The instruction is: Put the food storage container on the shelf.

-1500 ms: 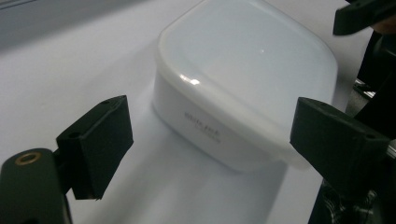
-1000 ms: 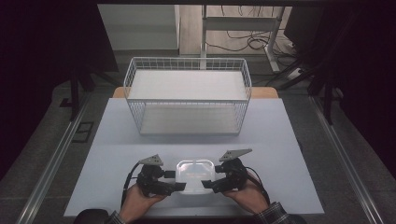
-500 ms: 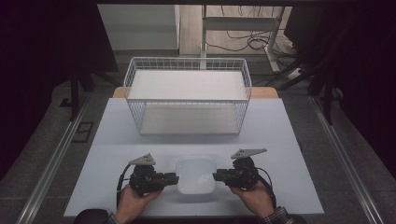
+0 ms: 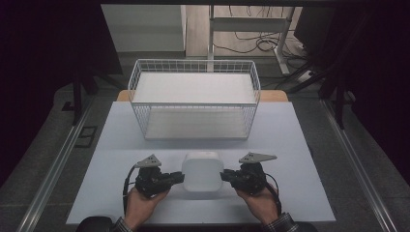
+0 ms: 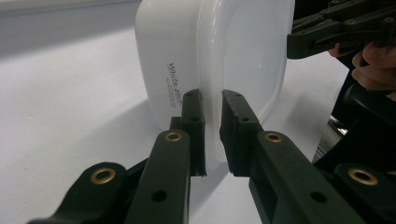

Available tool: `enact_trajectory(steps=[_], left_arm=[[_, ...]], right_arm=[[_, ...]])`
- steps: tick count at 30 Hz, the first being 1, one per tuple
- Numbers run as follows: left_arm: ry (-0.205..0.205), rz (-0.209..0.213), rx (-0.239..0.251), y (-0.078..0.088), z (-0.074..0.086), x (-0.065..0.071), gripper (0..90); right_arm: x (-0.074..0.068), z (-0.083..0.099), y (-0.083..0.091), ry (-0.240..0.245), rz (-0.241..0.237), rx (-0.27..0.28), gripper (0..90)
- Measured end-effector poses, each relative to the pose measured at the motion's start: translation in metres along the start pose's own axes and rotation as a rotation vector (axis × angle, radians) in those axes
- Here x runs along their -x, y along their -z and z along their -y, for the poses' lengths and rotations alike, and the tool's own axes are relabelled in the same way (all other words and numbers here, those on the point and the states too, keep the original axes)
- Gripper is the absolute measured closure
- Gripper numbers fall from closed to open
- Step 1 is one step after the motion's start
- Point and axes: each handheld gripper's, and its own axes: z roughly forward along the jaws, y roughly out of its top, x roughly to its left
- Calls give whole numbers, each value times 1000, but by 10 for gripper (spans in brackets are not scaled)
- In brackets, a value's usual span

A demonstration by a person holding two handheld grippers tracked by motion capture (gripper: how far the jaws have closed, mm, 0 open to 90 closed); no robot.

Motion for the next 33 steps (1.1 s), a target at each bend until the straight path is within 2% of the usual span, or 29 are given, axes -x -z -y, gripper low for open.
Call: enact_trajectory(steps=[6, 15, 20, 24, 33], left_arm=[[-16, -22, 18, 4, -11, -5, 804], [-38, -45, 34, 4, -35, -21, 802], [-41, -67, 31, -2, -47, -31, 802], [-33, -74, 44, -6, -55, -41, 802], [-29, -83, 62, -17, -74, -62, 799]], right_arm=[[0, -13, -2, 27, 8, 30, 774], [6, -37, -10, 60, 30, 69, 774], [16, -48, -20, 77, 45, 70, 771], [25, -56, -28, 66, 47, 76, 771], [40, -74, -44, 76, 81, 96, 769]])
